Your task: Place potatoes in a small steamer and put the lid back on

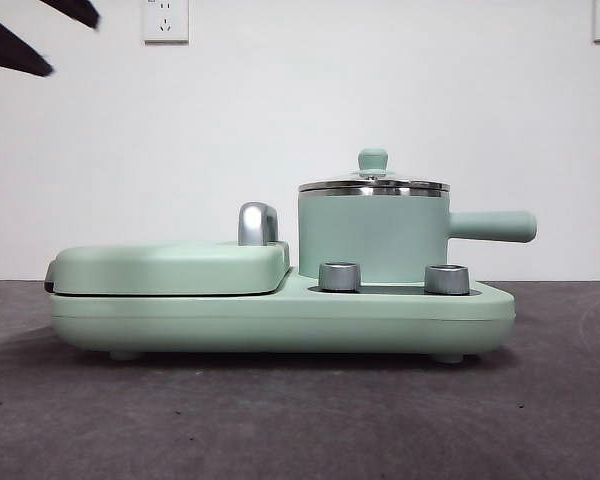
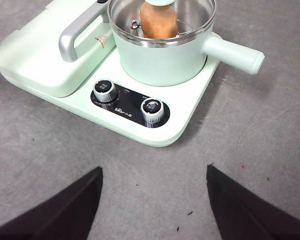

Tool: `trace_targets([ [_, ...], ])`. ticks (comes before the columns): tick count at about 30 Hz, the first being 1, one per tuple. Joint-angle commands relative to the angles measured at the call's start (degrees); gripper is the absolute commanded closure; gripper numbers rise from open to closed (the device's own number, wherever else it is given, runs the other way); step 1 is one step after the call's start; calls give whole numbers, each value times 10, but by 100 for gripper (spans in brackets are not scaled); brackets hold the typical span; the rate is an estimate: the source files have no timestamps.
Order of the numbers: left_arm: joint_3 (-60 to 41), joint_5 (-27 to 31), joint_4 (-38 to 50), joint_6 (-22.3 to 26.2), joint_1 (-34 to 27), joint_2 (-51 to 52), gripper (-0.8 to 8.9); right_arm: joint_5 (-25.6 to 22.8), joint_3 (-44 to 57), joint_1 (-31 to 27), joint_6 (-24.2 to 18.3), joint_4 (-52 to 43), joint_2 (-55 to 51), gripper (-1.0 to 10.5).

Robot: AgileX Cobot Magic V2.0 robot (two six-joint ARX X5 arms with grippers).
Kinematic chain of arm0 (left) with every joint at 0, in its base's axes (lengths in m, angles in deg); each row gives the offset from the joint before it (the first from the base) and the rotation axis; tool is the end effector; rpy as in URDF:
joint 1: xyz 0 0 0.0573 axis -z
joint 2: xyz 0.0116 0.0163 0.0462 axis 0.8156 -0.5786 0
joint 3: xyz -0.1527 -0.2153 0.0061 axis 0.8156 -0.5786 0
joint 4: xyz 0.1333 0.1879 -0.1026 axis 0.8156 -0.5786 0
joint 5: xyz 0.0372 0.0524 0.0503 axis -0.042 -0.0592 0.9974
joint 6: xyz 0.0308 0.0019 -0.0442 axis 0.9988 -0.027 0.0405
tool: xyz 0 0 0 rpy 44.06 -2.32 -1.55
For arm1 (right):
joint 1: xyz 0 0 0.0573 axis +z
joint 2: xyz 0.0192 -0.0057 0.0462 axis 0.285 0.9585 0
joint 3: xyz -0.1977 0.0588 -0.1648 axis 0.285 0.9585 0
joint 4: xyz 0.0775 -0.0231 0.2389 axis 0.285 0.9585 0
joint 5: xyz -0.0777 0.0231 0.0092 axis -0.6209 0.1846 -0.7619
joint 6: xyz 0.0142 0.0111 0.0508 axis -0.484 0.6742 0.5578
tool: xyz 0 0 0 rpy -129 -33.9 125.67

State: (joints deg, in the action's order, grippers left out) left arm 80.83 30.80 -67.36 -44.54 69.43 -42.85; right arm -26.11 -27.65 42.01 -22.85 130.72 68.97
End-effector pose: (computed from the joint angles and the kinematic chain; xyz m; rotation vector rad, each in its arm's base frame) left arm 0.1518 -0.0530 0.3084 -0.1061 0.4708 -0.6730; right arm 0.0823 0.0416 0.3112 -0.0249 0.5828 0.4836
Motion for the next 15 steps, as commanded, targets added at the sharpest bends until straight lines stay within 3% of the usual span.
trace_targets([
  [1, -1, 1, -24, -2, 1, 23, 480, 0, -3, 3, 6, -6, 2, 617],
  [11, -2, 10, -123, 3, 1, 90, 465, 1, -3, 3, 6, -2, 2, 616],
  [12, -2, 10, -129, 6, 1, 94, 517, 0, -3, 3, 6, -1, 0, 640],
  [13, -2, 9, -132, 6, 1, 96, 666, -1, -3, 3, 6, -2, -2, 779],
  [14, -1, 8, -136, 6, 1, 98, 843, 0, -3, 3, 5, -5, -2, 989],
  [15, -1, 8, -134, 6, 1, 99, 813, -2, -3, 3, 3, -15, -2, 908],
])
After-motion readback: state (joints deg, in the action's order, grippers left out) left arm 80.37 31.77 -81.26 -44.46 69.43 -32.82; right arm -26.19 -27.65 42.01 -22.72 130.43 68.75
